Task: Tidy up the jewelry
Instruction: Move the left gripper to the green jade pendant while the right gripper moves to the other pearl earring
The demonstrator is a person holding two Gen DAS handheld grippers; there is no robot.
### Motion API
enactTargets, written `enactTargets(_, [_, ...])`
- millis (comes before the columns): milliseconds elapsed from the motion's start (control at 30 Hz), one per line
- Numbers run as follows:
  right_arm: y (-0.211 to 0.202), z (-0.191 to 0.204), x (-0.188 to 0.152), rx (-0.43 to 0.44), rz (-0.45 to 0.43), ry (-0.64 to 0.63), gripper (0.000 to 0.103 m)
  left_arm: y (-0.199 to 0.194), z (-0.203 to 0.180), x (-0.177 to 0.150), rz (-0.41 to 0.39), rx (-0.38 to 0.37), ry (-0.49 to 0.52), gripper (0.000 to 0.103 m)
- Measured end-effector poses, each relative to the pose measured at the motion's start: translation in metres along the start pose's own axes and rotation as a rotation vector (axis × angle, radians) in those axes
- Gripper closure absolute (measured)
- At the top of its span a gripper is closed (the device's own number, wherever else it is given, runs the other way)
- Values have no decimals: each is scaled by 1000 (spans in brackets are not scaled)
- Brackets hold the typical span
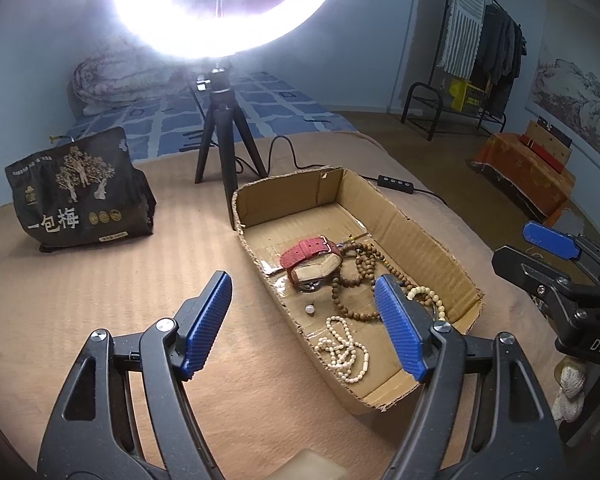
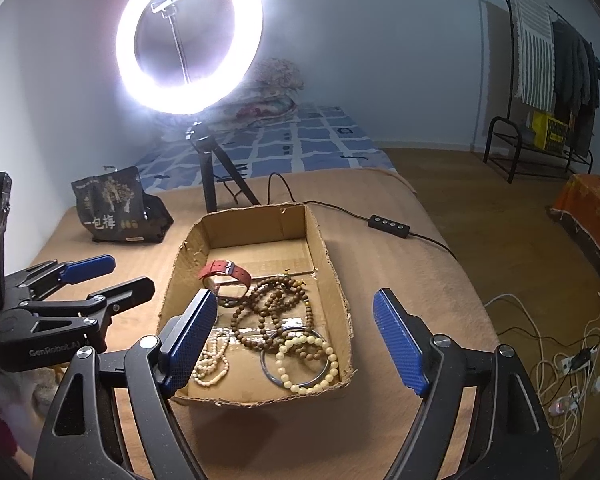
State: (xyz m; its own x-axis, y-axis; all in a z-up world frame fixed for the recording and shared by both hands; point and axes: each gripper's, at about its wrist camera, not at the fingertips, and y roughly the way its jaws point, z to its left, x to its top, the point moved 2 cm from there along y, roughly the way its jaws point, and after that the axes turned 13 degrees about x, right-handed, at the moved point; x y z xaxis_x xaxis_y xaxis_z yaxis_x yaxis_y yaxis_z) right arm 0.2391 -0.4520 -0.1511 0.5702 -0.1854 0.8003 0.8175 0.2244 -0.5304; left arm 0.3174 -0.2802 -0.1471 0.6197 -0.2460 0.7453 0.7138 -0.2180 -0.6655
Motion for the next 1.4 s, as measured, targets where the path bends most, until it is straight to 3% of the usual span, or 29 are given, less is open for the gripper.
enactTargets(300, [-9, 18, -3, 38, -4, -8, 23, -16, 31, -2, -18, 32, -8, 27])
enactTargets(667, [-2, 62, -14, 149, 38, -59, 23, -31, 114, -18, 2, 128, -68, 27])
enactTargets(1033, [28, 119, -45, 265, 143, -142, 23, -30, 195, -68, 63, 191, -188, 27])
enactTargets(1400, [62, 154, -81, 371, 243, -169, 23, -13, 206, -113, 145, 161, -212, 30])
